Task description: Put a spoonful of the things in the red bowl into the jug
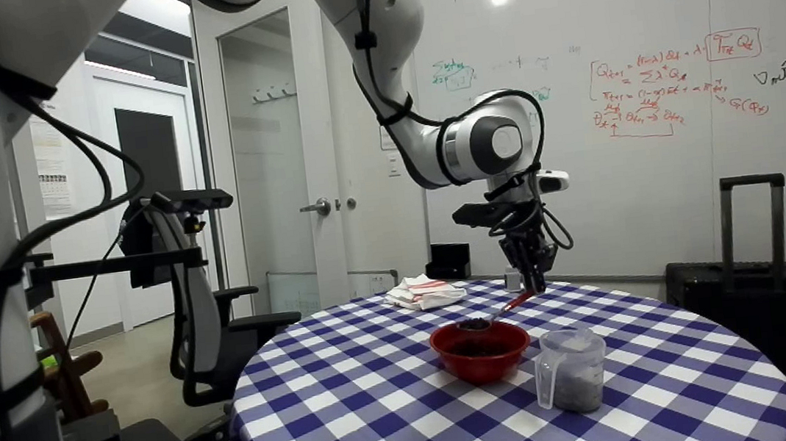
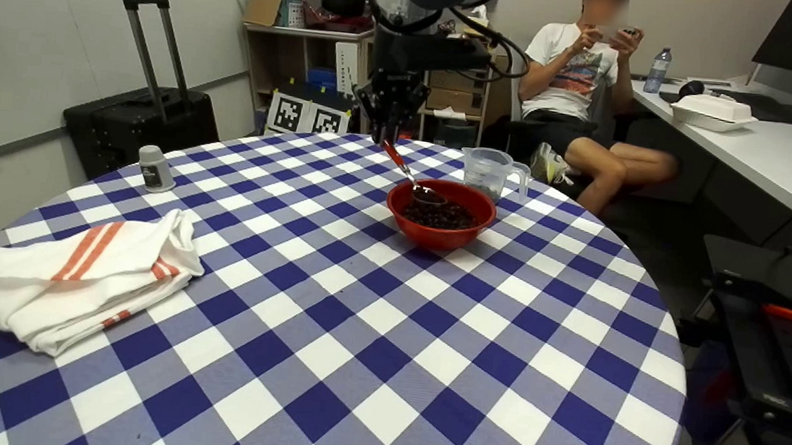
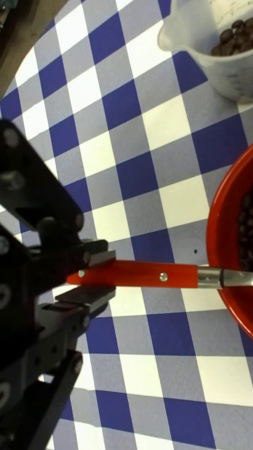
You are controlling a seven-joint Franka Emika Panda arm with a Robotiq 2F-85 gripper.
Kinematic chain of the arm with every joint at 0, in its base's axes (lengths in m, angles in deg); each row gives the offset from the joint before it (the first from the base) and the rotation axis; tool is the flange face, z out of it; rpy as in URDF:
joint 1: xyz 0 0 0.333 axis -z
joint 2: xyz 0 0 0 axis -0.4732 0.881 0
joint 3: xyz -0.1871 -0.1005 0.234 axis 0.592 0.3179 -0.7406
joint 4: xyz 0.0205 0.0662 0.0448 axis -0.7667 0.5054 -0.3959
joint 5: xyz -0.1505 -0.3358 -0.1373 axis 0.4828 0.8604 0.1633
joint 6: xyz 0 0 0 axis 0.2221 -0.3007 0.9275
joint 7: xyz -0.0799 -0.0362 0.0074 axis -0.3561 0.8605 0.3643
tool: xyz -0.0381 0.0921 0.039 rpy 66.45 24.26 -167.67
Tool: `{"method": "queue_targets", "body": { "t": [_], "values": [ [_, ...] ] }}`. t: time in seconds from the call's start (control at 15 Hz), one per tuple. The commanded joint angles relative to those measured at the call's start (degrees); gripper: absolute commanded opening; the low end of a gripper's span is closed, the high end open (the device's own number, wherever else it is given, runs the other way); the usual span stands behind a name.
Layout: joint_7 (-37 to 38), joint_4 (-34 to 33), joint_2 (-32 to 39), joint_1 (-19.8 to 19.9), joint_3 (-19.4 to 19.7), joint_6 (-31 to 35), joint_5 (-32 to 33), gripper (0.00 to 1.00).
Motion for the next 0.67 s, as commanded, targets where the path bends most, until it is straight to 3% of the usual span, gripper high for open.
{"method": "queue_targets", "body": {
  "t": [0.0, 0.6],
  "values": [
    [-3.2, -1.8, -1.1, 0.5, 0.7, -3.6, -0.2, 0.05],
    [-7.0, -3.9, -3.3, 3.4, 1.6, -8.3, -0.3, 0.05]
  ]
}}
